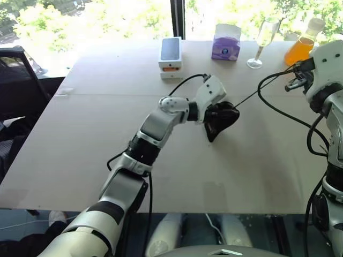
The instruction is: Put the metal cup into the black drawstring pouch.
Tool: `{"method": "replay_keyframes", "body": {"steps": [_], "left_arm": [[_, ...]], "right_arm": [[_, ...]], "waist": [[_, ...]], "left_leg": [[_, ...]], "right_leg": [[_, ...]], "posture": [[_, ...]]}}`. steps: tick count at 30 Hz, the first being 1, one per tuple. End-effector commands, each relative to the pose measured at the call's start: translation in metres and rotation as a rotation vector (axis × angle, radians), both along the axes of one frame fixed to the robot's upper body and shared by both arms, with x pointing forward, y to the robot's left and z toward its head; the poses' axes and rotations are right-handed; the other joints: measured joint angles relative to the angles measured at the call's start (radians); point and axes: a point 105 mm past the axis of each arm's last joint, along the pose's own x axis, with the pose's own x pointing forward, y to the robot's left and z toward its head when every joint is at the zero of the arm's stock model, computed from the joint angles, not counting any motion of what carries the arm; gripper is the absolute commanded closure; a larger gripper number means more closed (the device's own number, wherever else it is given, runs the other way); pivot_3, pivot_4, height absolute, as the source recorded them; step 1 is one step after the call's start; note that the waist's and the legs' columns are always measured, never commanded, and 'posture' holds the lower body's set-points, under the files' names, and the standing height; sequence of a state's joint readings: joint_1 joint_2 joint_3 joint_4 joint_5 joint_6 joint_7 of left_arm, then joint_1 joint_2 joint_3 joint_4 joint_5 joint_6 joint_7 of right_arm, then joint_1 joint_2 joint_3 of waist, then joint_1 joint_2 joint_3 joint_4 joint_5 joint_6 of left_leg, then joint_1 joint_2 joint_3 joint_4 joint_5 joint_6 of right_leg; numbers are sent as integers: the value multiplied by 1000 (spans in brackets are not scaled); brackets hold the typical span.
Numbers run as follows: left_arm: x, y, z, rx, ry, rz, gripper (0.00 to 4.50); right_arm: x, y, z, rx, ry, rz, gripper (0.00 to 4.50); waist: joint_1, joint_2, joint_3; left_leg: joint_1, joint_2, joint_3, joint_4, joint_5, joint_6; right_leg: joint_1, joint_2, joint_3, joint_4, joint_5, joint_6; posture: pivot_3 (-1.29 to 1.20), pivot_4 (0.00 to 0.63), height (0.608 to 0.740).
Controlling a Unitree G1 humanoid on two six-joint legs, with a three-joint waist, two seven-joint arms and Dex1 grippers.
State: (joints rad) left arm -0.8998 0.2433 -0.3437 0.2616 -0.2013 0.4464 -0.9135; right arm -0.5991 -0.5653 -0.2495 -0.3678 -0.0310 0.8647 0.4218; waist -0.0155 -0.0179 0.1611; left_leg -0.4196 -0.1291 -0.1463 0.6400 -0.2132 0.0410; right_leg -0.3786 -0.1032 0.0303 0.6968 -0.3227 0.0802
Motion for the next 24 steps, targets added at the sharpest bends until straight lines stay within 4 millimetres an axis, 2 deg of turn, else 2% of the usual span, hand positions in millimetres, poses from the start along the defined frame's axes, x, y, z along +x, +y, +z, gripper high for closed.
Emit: {"method": "replay_keyframes", "body": {"steps": [1,5,7,10,14,16,18,19,20,23,24], "left_arm": [[10,30,-40,144,82,85,4355],[14,33,-45,193,72,97,4355],[18,34,-49,241,52,99,4355],[21,27,-48,274,28,83,4355],[19,4,-52,317,-26,9,4355],[19,-3,-52,292,-27,-6,3321],[15,-10,-47,240,6,-32,2863],[16,-12,-43,209,10,-28,2324],[15,-13,-37,174,27,-28,1828],[6,-13,-19,59,100,-64,728],[2,-11,-13,22,133,-79,146]], "right_arm": [[-23,-57,23,-17,-117,-248,4500],[-22,-59,-1,19,-43,-240,4500],[-21,-56,-22,-12,37,-211,4500],[-22,-54,-43,-49,120,-182,4500],[-30,-57,-91,-68,284,-154,4500],[-35,-57,-105,-95,331,-133,4500],[-39,-52,-115,-93,367,-90,4500],[-41,-48,-120,-82,382,-61,4500],[-43,-45,-123,-81,397,-29,4209],[-51,-35,-132,-82,426,59,3381],[-54,-31,-133,-78,427,93,2786]], "waist": [[0,0,0],[-1,0,0],[-1,0,-1],[5,0,-1],[7,0,-3],[5,1,-5],[2,3,-6],[0,3,-6],[-3,3,-6],[-7,4,-6],[-8,4,-6]], "left_leg": [[0,0,0,0,0,0],[0,0,0,0,0,0],[0,0,1,1,0,0],[2,0,0,1,0,0],[2,-1,0,4,0,0],[3,-1,0,4,0,0],[3,-1,0,4,0,0],[4,-1,0,4,0,1],[4,0,0,5,0,1],[4,0,0,5,0,1],[4,0,0,5,0,1]], "right_leg": [[0,0,0,0,0,0],[0,0,0,0,0,0],[0,0,1,1,0,0],[2,0,-1,1,0,0],[3,0,-1,1,0,1],[4,0,-1,1,1,1],[4,0,-1,2,1,1],[4,0,-1,2,1,2],[5,1,-1,3,1,2],[5,1,0,4,1,2],[5,1,0,4,1,2]], "posture": [[0,150,740],[0,150,740],[0,150,740],[0,150,740],[0,150,740],[0,150,740],[0,150,740],[0,150,740],[0,150,740],[0,150,740],[0,150,740]]}}
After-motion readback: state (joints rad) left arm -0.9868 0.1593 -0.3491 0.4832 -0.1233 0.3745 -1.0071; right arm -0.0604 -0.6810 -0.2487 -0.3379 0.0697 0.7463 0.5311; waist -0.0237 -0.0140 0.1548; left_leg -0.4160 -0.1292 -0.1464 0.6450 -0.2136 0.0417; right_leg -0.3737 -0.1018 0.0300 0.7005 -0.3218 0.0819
